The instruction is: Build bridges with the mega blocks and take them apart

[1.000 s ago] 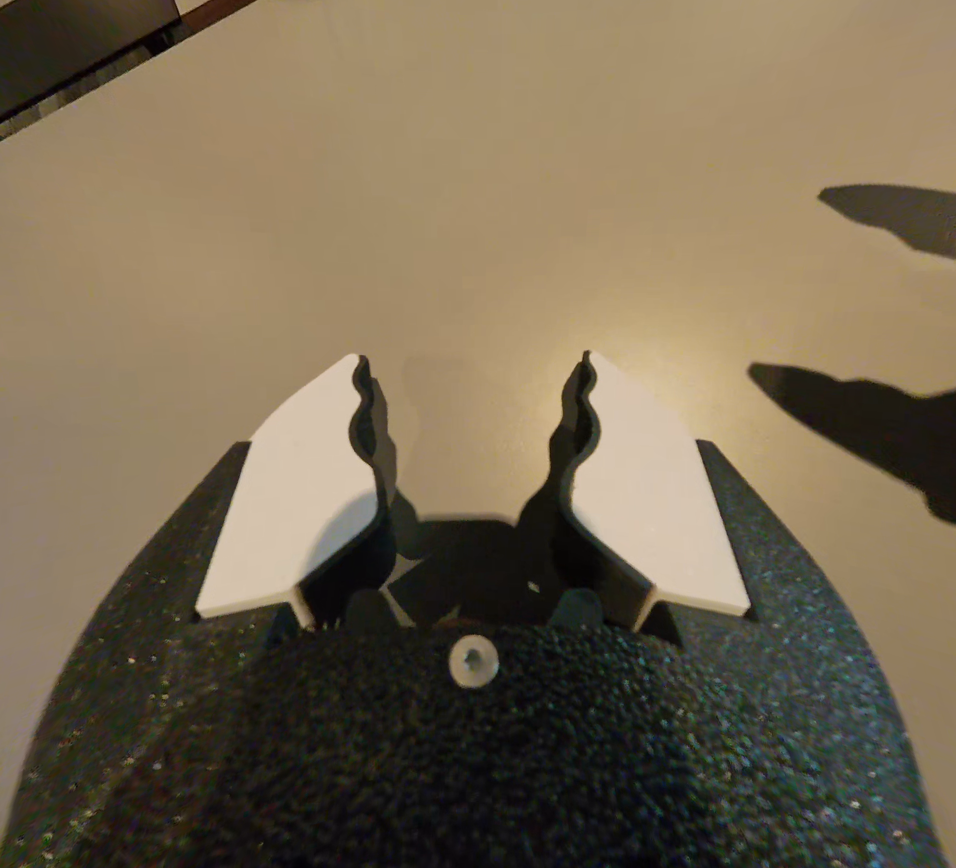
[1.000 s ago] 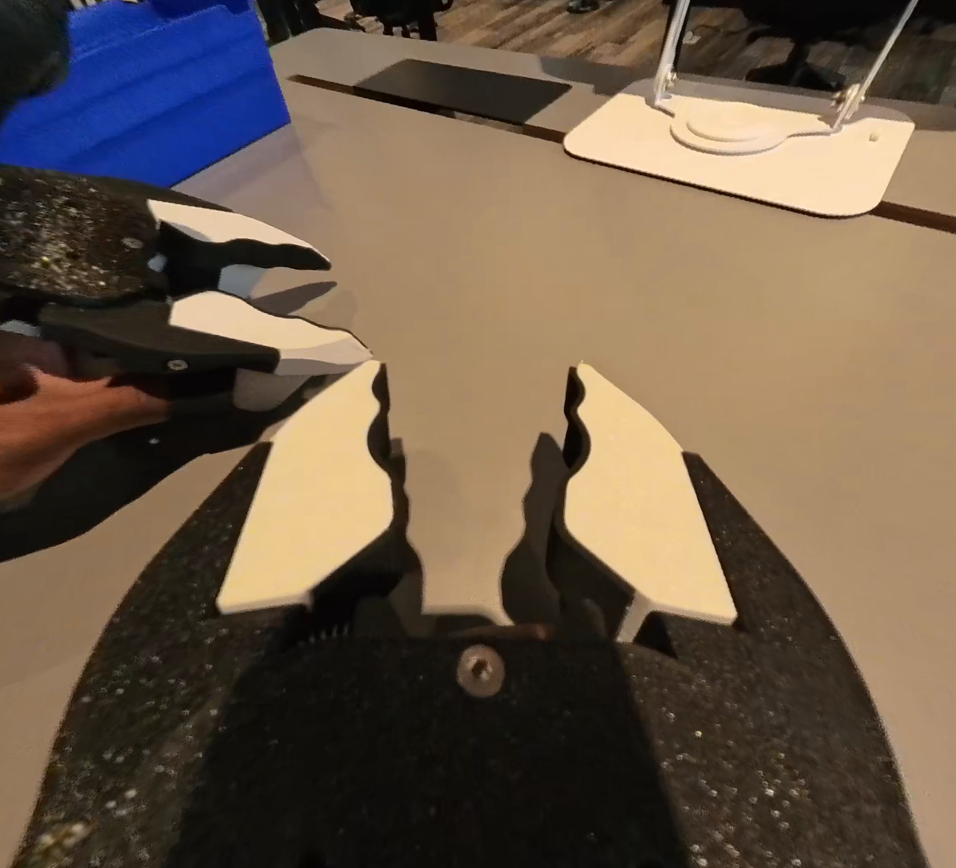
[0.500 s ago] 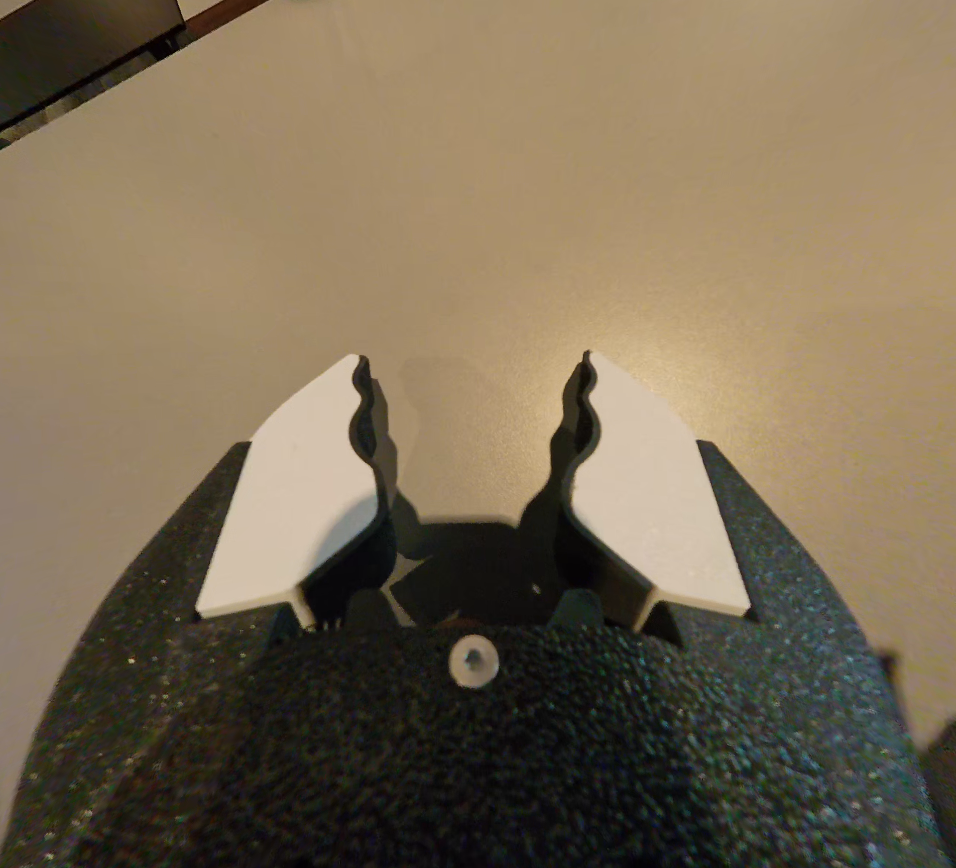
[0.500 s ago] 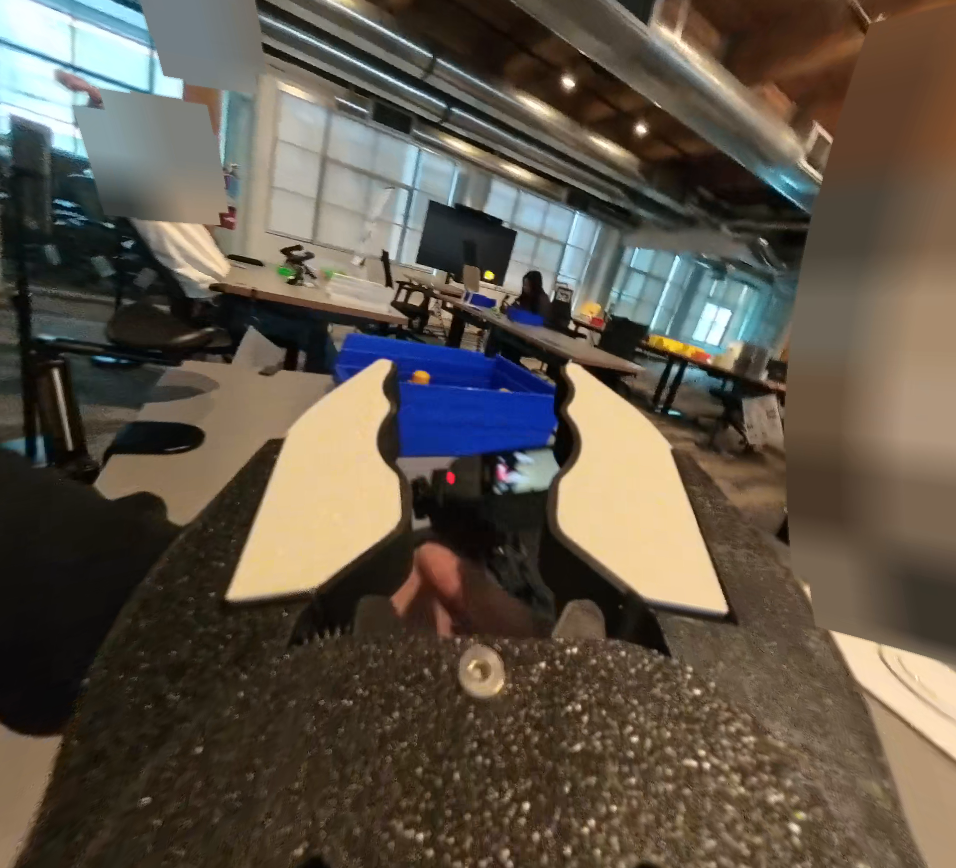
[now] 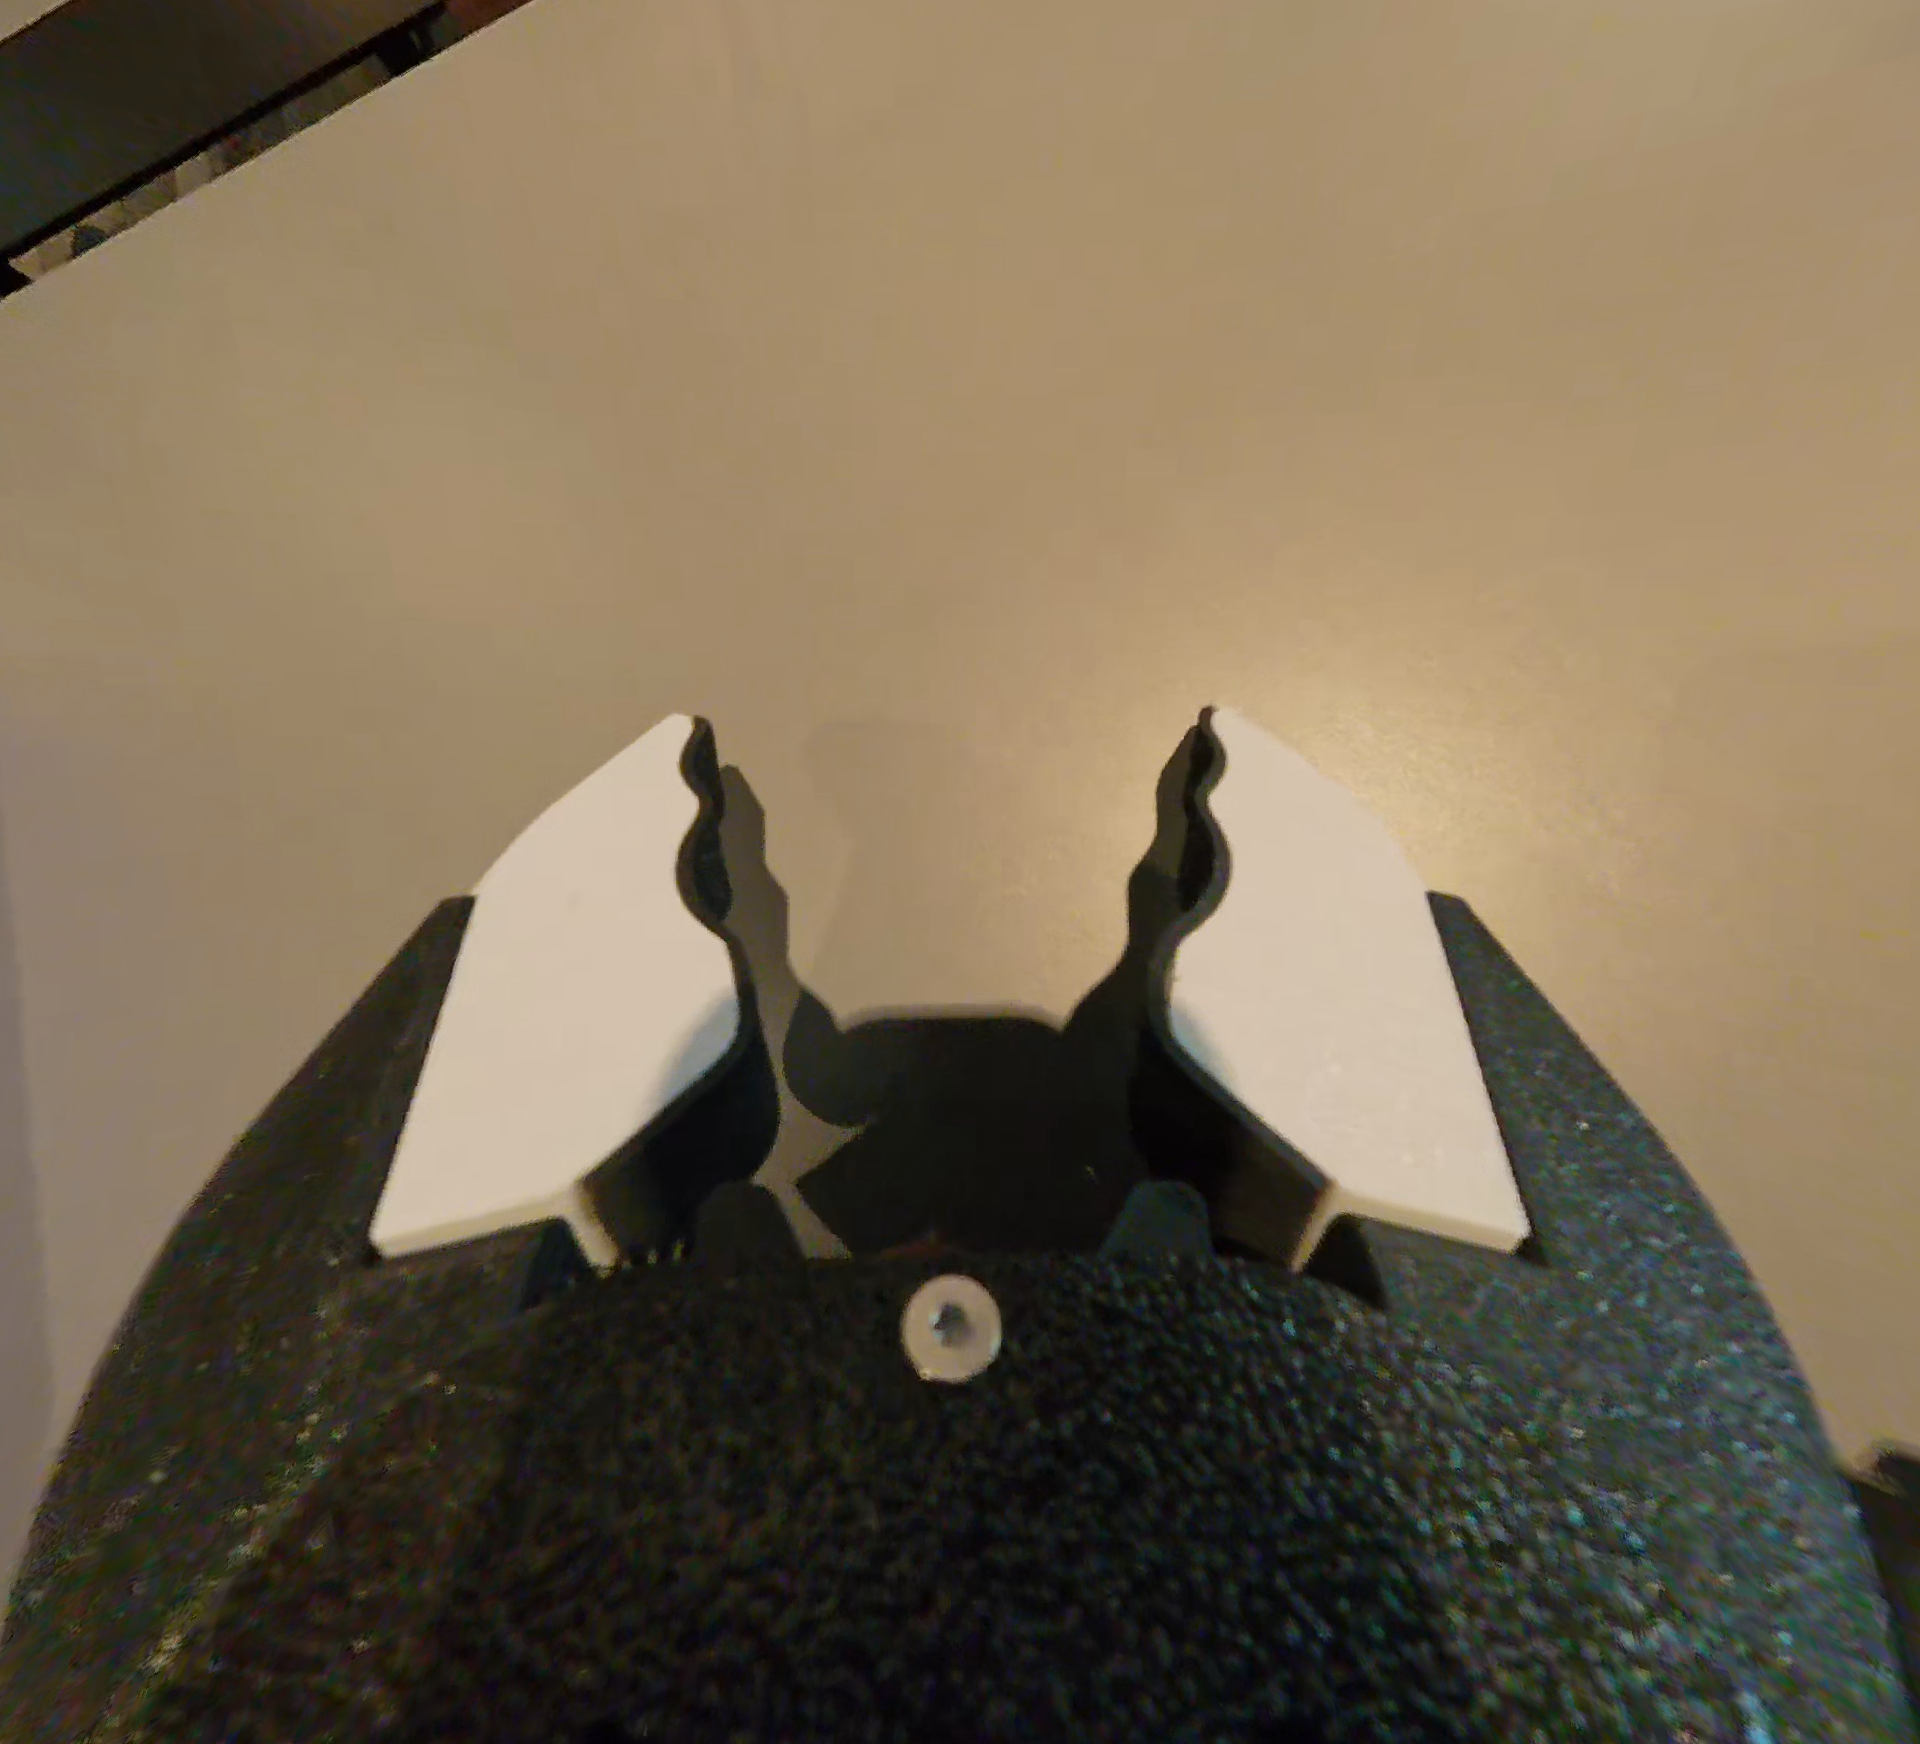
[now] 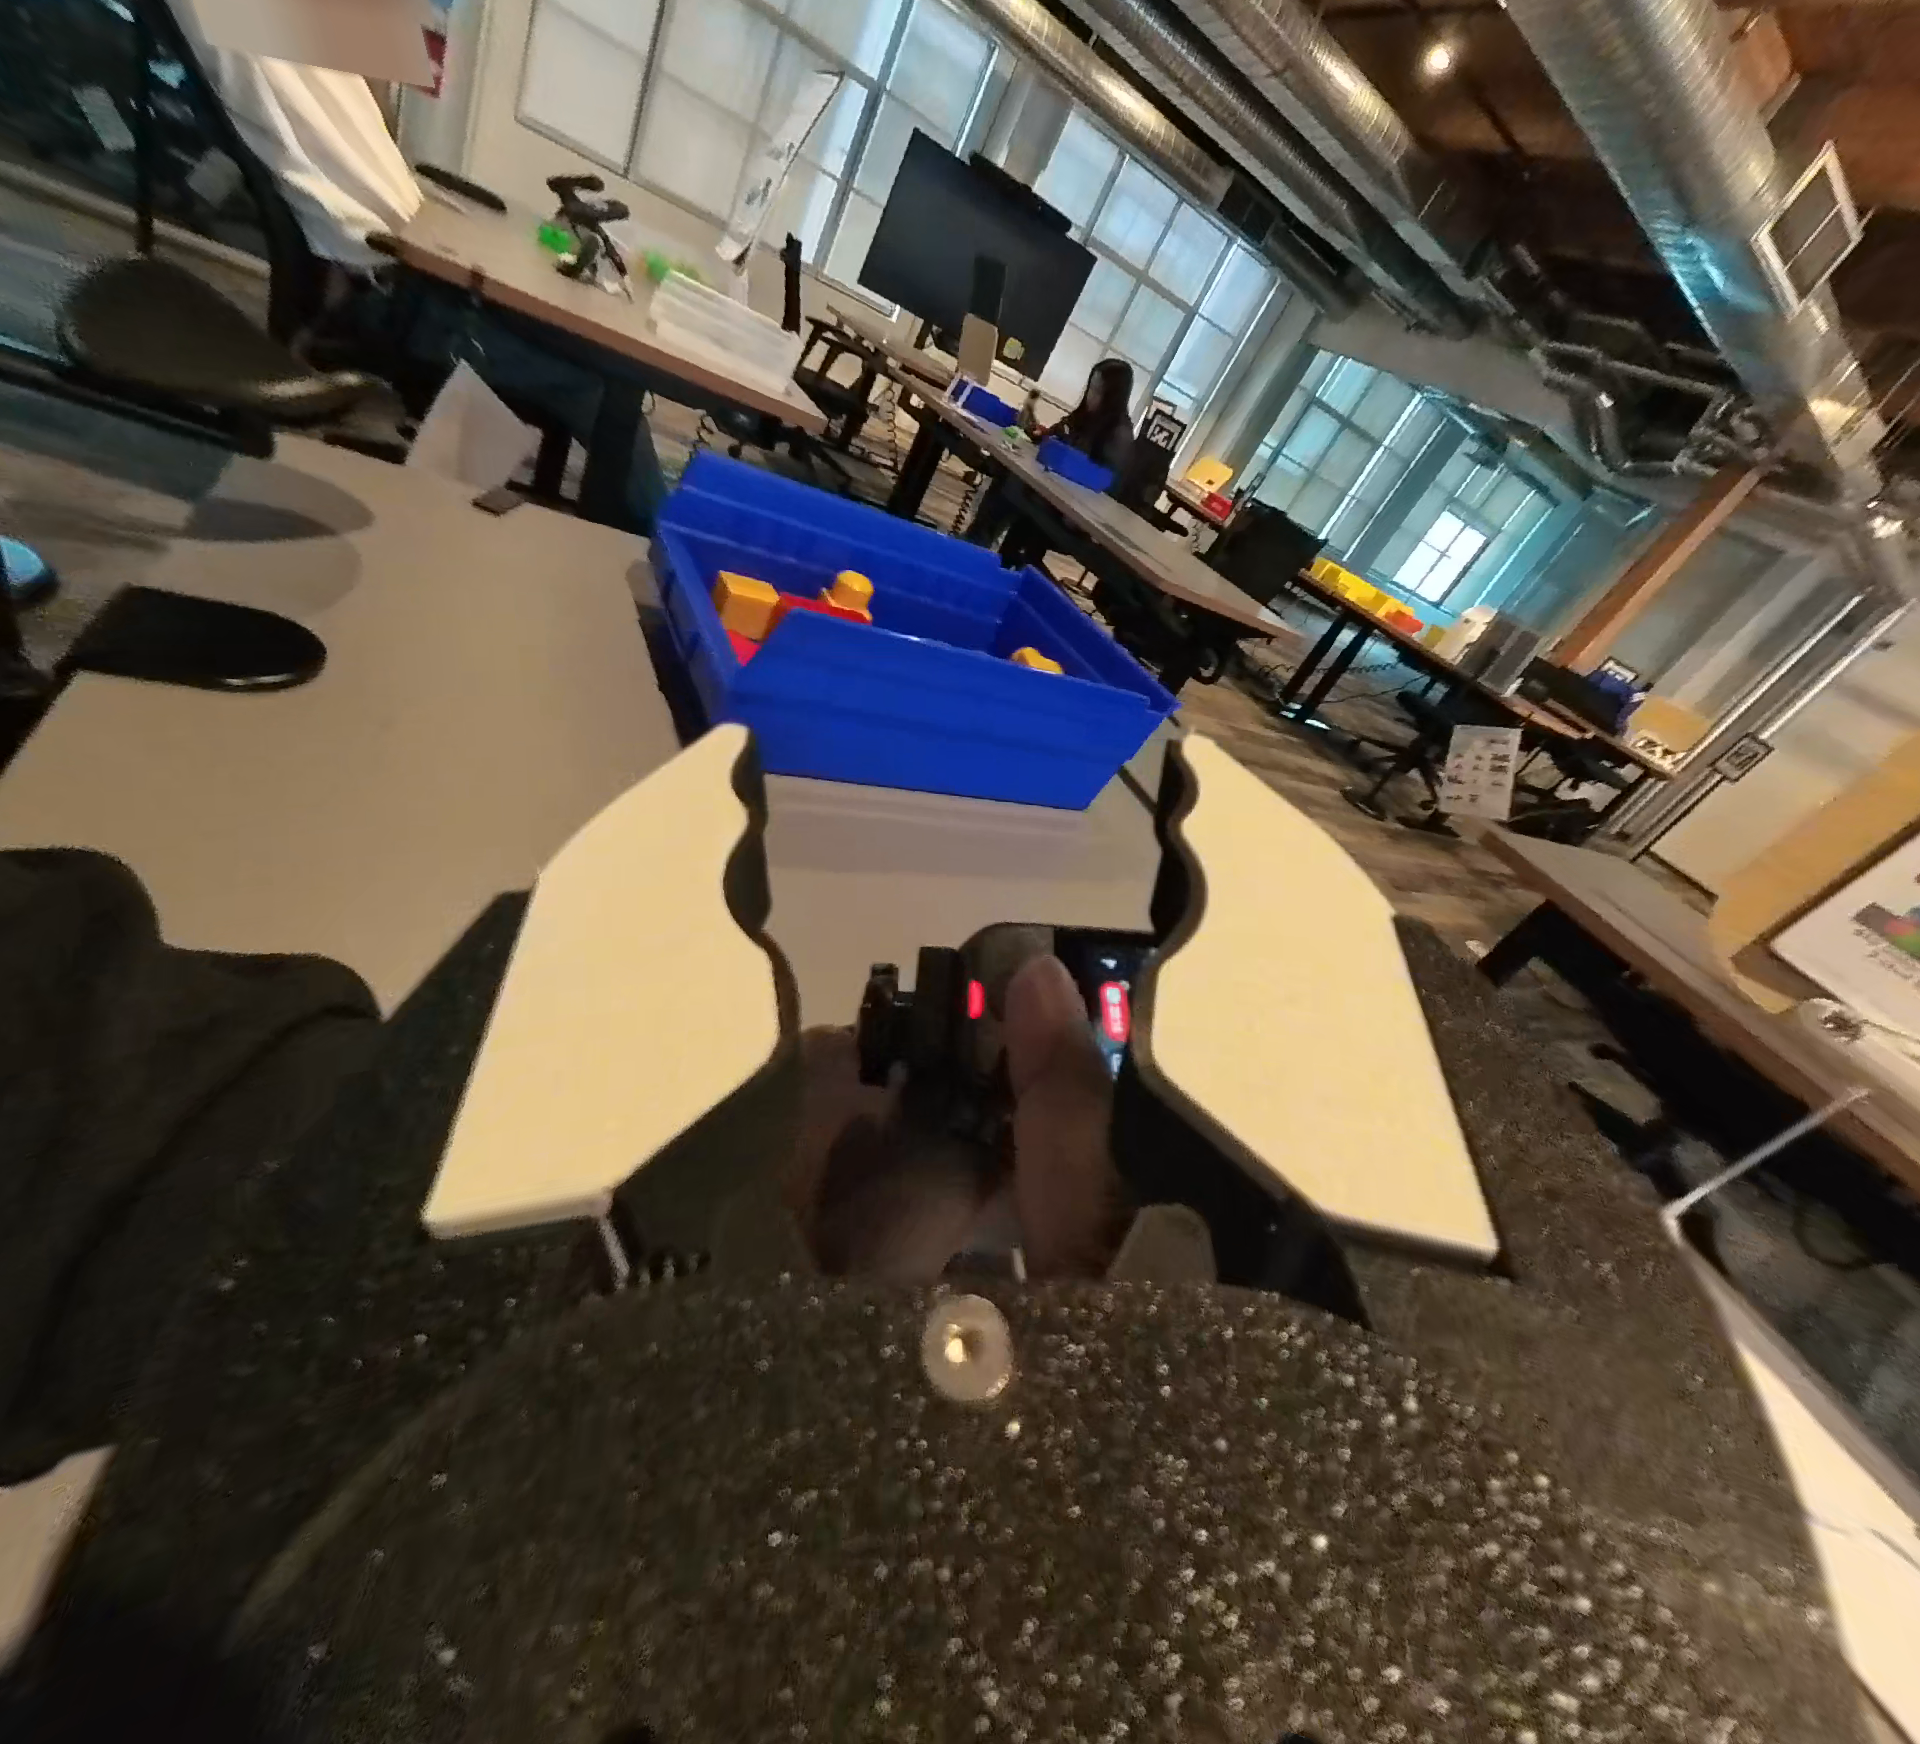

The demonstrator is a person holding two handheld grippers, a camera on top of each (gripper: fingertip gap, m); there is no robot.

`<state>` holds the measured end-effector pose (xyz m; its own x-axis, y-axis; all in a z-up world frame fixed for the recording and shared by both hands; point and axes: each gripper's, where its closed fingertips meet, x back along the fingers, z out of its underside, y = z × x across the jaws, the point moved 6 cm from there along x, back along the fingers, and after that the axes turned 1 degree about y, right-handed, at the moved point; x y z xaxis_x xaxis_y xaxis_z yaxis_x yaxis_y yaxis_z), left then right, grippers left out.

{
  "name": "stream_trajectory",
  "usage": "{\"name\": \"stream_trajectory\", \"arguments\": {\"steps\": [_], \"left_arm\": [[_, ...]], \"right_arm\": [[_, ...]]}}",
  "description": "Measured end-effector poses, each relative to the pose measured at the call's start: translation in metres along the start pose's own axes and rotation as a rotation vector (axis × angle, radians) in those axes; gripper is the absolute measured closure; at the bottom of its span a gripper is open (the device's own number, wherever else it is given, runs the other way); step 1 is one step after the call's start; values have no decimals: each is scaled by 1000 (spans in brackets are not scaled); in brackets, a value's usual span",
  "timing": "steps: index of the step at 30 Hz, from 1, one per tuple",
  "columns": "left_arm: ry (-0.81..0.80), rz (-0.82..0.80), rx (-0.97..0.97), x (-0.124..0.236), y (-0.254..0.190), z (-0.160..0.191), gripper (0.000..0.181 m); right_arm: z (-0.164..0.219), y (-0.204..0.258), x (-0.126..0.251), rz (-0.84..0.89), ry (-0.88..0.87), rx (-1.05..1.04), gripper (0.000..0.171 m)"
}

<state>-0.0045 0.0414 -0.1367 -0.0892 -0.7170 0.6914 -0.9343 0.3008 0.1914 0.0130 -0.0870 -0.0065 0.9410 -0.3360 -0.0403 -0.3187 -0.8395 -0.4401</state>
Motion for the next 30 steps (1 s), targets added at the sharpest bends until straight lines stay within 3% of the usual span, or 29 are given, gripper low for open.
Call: {"name": "stream_trajectory", "arguments": {"steps": [9,17,30], "left_arm": [[21,-103,-65,3,-2,-3,90],[33,-107,-37,3,-4,-3,94],[37,-135,-10,3,-2,-3,89]], "right_arm": [[4,8,-5,45,164,168,97],[15,5,-6,60,269,166,97],[16,1,-4,76,292,101,90]]}}
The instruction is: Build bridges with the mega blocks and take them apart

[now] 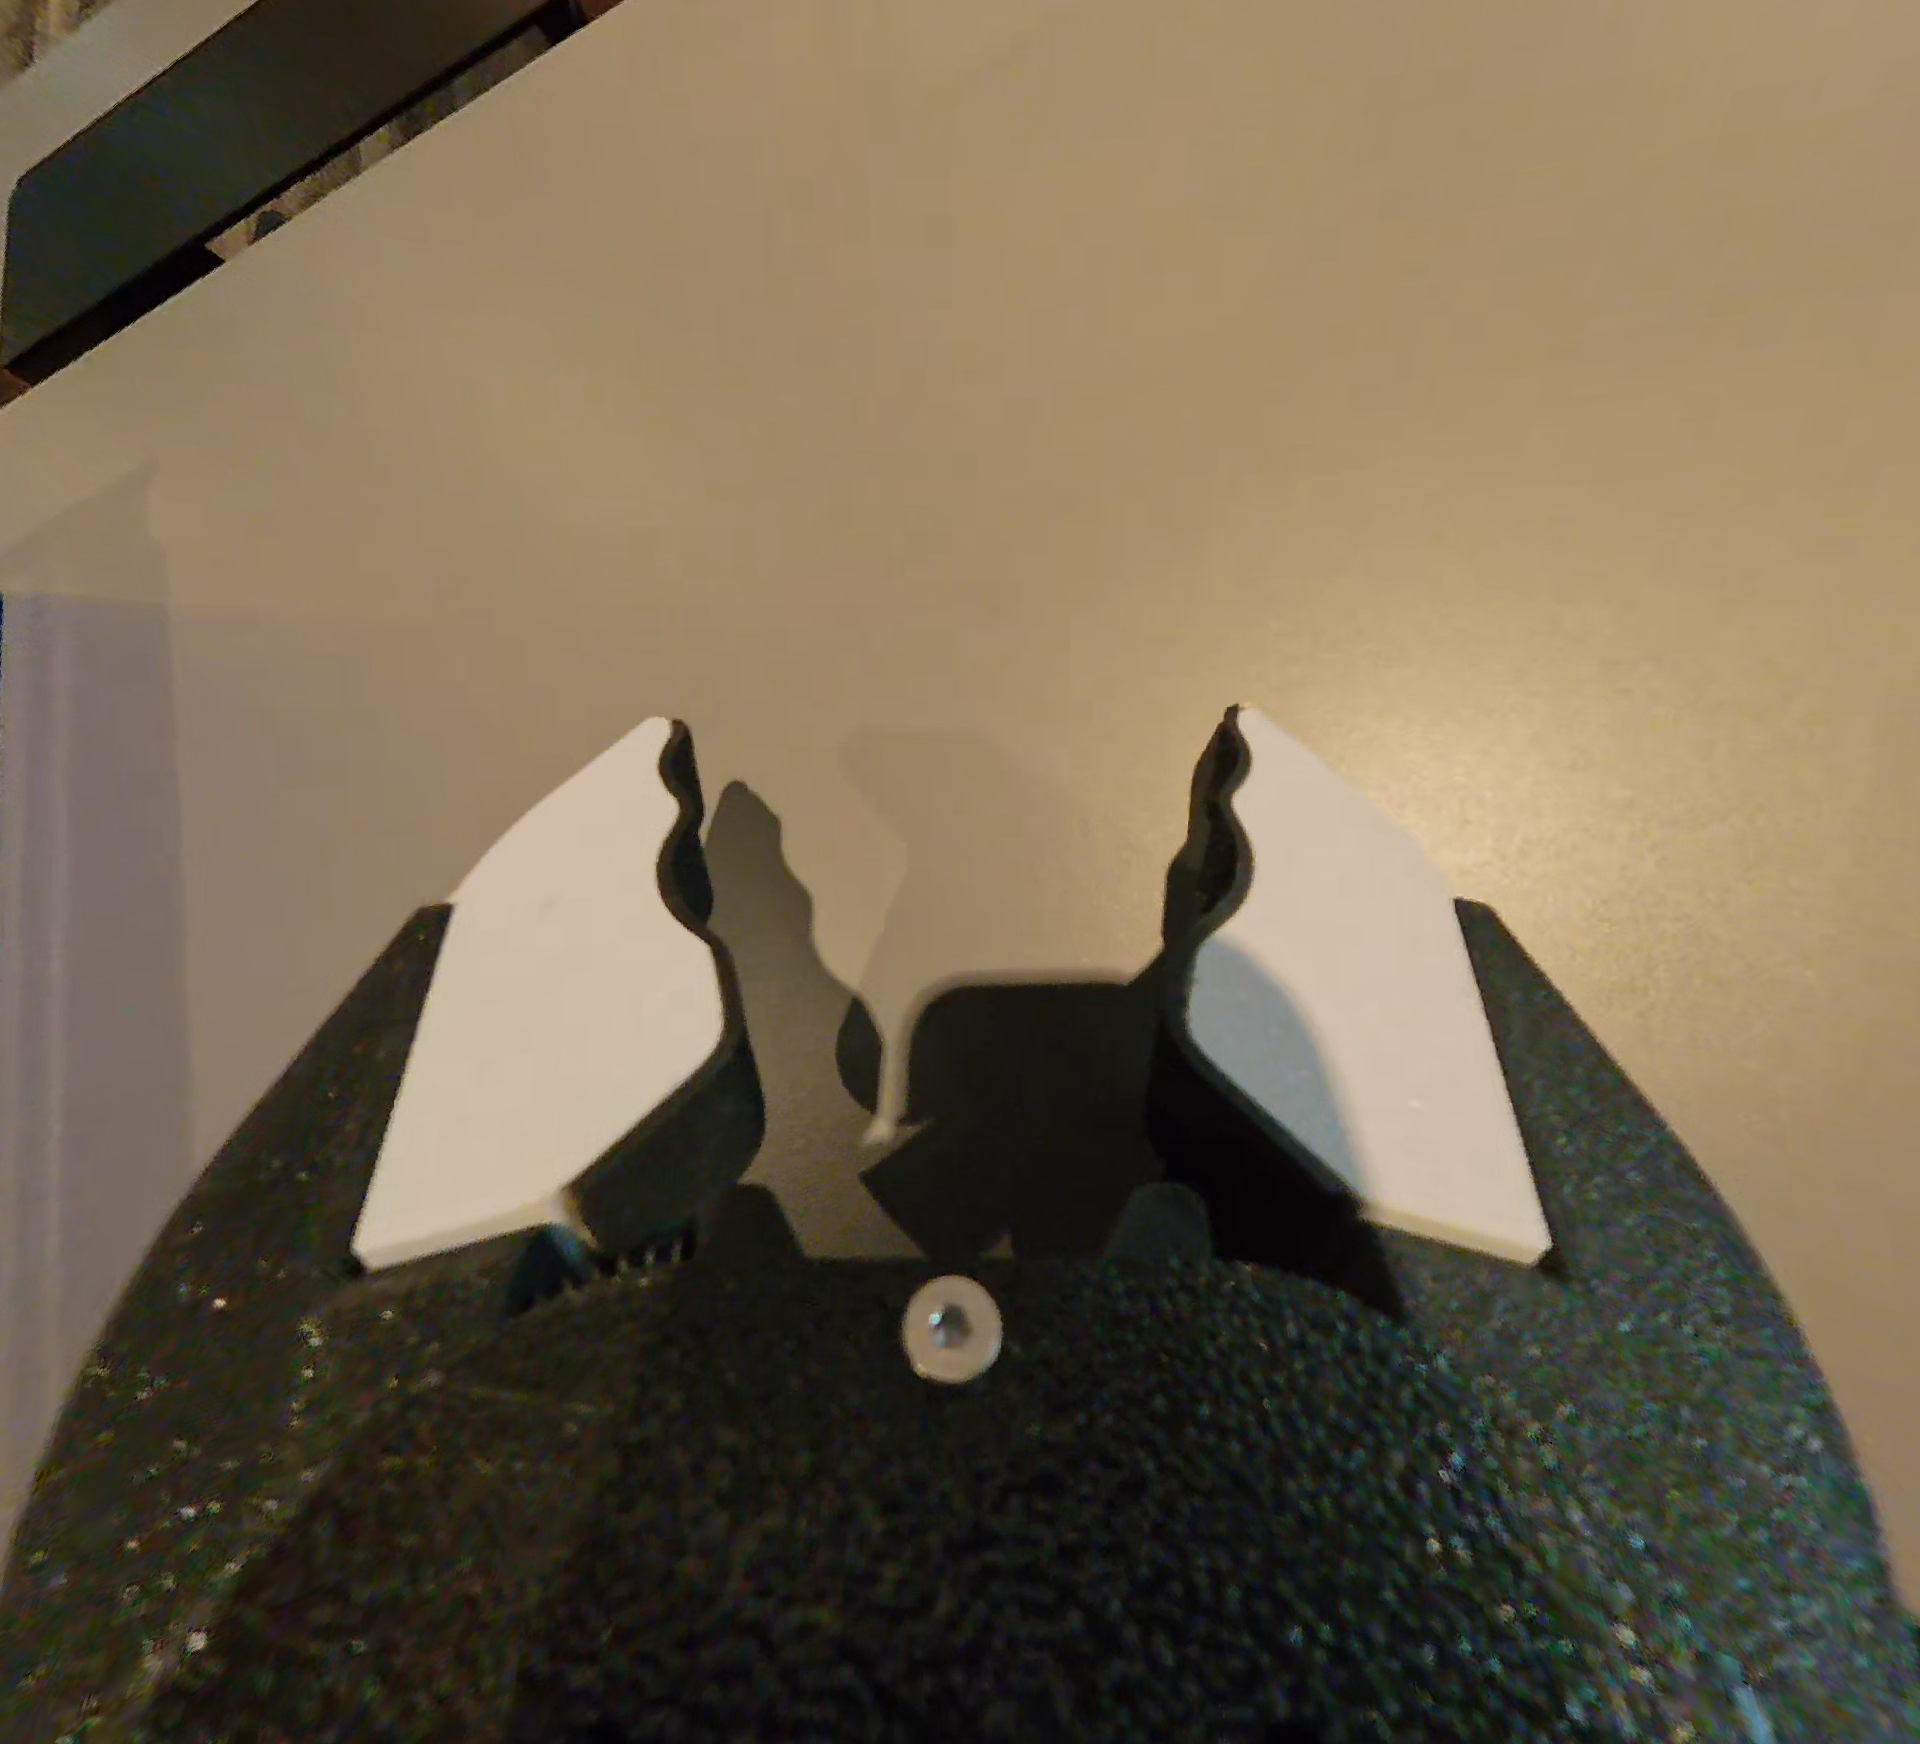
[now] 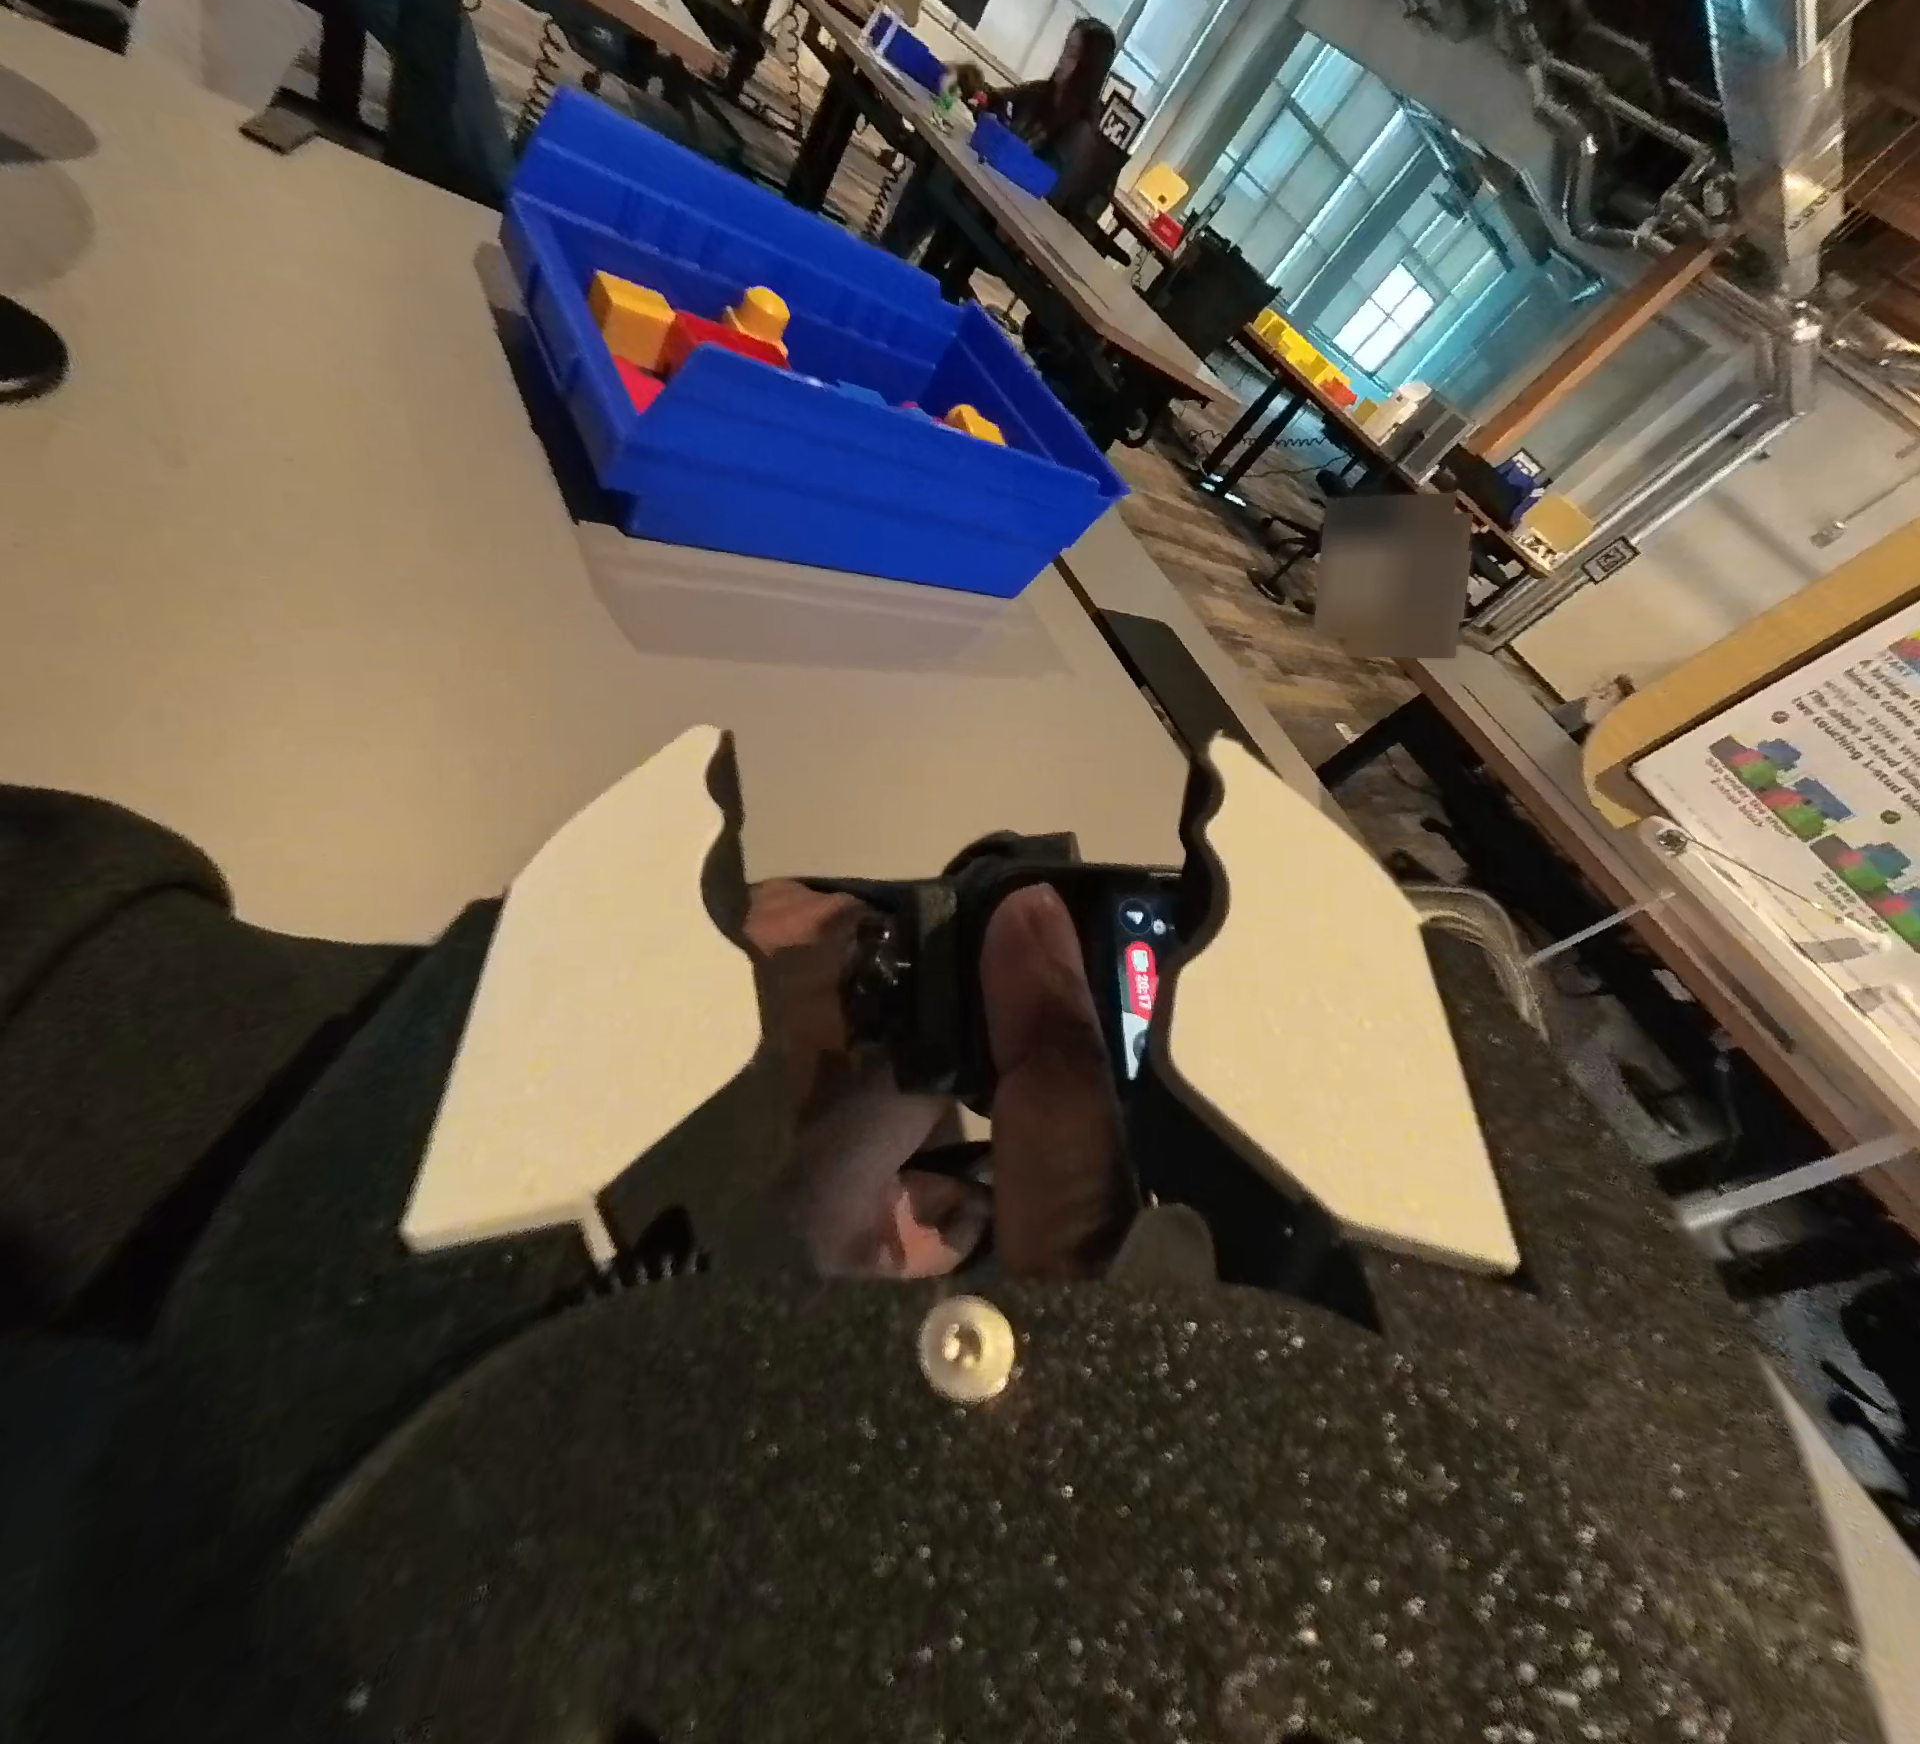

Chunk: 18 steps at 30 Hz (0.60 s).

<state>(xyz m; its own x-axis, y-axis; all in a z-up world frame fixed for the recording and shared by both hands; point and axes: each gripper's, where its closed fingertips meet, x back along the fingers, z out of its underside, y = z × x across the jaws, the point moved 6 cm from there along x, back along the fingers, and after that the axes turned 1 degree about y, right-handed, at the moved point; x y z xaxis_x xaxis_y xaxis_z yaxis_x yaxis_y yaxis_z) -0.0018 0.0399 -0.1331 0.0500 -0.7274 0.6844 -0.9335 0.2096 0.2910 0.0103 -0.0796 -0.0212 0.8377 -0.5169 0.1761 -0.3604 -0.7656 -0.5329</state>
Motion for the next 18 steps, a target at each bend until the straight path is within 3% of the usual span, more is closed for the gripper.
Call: {"name": "stream_trajectory", "arguments": {"steps": [2,18], "left_arm": [[6,16,1,0,-2,0,94],[3,23,6,-1,4,1,89]], "right_arm": [[-6,2,5,-27,-68,-4,100],[-8,22,13,20,-154,151,100]]}}
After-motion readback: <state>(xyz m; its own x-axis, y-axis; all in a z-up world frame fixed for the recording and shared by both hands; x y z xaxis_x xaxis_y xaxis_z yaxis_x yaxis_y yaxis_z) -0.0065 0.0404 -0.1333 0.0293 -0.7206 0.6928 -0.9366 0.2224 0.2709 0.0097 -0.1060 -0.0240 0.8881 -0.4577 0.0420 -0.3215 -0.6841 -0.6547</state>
